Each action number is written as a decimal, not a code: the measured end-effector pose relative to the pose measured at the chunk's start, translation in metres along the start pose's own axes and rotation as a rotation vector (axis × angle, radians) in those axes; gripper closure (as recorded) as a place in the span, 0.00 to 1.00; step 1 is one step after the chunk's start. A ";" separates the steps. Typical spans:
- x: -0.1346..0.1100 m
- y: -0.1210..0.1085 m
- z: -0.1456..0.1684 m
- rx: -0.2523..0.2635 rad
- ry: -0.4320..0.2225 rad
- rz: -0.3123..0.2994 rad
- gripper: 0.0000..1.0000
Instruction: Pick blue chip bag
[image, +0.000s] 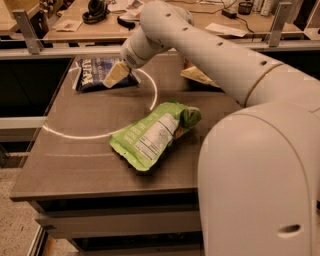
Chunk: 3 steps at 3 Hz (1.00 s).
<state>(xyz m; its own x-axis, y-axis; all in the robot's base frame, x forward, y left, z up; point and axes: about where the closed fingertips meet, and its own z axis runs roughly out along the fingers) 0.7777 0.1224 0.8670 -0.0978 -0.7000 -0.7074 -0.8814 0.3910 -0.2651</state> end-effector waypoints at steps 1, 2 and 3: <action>0.014 0.009 0.015 -0.078 0.050 0.048 0.42; 0.024 0.022 0.022 -0.159 0.057 0.084 0.65; 0.023 0.023 0.020 -0.168 0.054 0.087 0.87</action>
Offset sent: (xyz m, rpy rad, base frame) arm -0.0234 0.0020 -0.0476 0.0357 0.2789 0.0801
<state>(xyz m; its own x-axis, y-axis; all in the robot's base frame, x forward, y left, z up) 0.7644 0.1272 0.8316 -0.1976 -0.7004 -0.6859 -0.9328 0.3495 -0.0881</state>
